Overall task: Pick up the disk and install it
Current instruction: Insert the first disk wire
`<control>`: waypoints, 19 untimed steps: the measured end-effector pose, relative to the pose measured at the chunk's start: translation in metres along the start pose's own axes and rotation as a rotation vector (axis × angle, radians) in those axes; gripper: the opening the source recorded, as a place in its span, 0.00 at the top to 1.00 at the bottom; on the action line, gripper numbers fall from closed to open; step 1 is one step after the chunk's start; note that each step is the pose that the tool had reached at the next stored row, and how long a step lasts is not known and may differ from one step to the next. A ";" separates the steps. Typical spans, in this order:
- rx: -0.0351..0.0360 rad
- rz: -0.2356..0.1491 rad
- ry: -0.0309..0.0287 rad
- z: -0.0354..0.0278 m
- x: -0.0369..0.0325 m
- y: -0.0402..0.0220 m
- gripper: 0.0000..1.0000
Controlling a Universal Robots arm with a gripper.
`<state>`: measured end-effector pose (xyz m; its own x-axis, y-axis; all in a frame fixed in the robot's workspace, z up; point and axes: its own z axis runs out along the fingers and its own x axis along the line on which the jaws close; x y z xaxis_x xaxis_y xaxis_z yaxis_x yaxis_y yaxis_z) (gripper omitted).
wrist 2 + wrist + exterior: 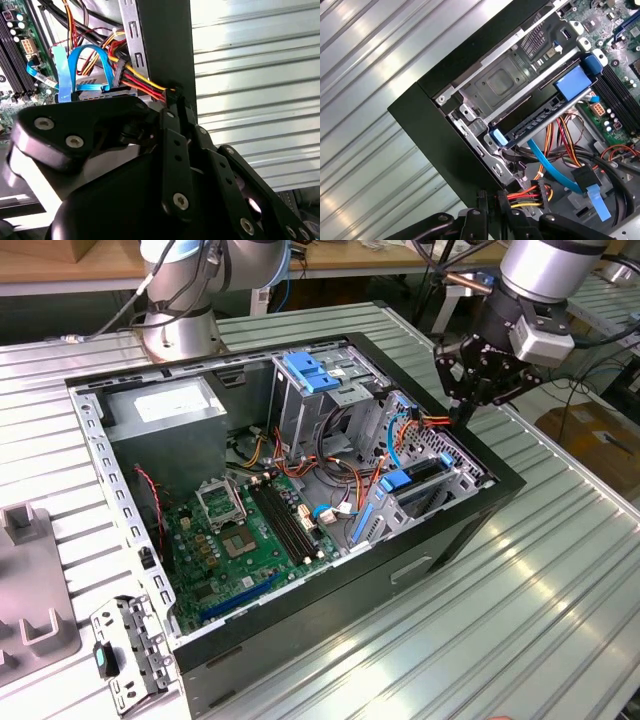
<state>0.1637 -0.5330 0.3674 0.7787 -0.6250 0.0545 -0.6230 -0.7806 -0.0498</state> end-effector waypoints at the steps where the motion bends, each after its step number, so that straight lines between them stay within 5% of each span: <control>1: 0.0002 -0.003 -0.0001 0.0000 0.0000 0.0000 0.84; 9: 0.0002 -0.006 -0.0002 -0.0039 -0.0007 0.0004 0.84; 14: 0.0004 -0.006 -0.0003 -0.0050 -0.0132 0.0107 0.84; 19: -0.0015 0.029 0.0013 -0.0053 -0.0168 0.0136 0.84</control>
<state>0.1418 -0.5331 0.3711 0.7604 -0.6472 0.0544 -0.6453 -0.7623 -0.0498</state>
